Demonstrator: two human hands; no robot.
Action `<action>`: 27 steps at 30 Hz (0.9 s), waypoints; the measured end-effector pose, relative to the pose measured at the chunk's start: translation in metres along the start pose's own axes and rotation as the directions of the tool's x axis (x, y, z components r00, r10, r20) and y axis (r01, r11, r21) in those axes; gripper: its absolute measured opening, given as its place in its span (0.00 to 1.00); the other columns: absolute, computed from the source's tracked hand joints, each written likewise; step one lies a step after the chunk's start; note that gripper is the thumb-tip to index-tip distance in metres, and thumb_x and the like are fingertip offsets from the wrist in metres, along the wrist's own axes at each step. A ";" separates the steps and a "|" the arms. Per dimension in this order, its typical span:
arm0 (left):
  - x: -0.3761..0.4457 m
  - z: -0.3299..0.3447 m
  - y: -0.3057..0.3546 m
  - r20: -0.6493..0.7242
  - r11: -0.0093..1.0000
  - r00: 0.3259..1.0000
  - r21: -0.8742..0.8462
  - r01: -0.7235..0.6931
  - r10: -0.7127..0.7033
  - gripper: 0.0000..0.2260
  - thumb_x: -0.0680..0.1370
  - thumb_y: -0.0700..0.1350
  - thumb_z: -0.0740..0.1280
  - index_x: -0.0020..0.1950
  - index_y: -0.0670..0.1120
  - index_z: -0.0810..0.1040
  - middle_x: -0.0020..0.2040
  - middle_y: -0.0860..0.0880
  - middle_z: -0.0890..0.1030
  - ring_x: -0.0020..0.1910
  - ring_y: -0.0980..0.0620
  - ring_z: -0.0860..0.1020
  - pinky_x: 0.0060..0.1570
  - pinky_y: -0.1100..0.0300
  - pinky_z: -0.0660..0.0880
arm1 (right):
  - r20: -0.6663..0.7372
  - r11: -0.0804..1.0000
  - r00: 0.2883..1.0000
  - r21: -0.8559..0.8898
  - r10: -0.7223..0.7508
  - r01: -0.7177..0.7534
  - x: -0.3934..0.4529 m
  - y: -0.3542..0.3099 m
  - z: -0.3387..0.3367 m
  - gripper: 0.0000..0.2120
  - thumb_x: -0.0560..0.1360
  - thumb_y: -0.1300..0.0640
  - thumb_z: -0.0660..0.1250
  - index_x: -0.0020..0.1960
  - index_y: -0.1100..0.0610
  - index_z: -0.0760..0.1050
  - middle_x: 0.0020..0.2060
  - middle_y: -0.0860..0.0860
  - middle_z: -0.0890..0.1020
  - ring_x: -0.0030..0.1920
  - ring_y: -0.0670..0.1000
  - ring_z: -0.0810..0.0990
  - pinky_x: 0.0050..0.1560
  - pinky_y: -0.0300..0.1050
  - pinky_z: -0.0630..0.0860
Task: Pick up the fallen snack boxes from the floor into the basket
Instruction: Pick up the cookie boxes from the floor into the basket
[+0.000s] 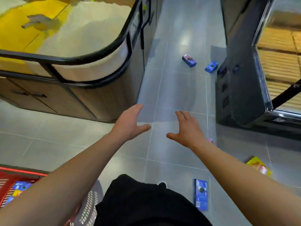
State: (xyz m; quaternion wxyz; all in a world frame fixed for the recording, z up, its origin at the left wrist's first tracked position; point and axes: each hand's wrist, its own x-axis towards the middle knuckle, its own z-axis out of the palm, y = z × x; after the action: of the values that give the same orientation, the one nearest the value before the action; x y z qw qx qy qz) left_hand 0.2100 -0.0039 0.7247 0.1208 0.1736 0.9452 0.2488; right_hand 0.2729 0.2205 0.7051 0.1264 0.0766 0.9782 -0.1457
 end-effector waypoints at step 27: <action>0.553 0.061 0.163 0.344 0.988 0.927 -0.026 -0.152 0.152 0.39 0.72 0.58 0.71 0.77 0.51 0.57 0.76 0.50 0.62 0.74 0.49 0.62 0.71 0.55 0.60 | 0.061 0.936 0.939 0.082 0.338 -0.342 0.387 0.264 -0.166 0.48 0.70 0.34 0.69 0.79 0.54 0.50 0.79 0.53 0.53 0.79 0.56 0.50 0.77 0.48 0.50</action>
State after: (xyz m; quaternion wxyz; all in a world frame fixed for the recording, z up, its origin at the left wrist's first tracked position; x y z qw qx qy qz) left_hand -0.2308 0.3704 0.6781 0.2649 0.2872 0.8932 0.2224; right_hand -0.0852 0.5641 0.6840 0.1685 0.2469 0.9394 -0.1677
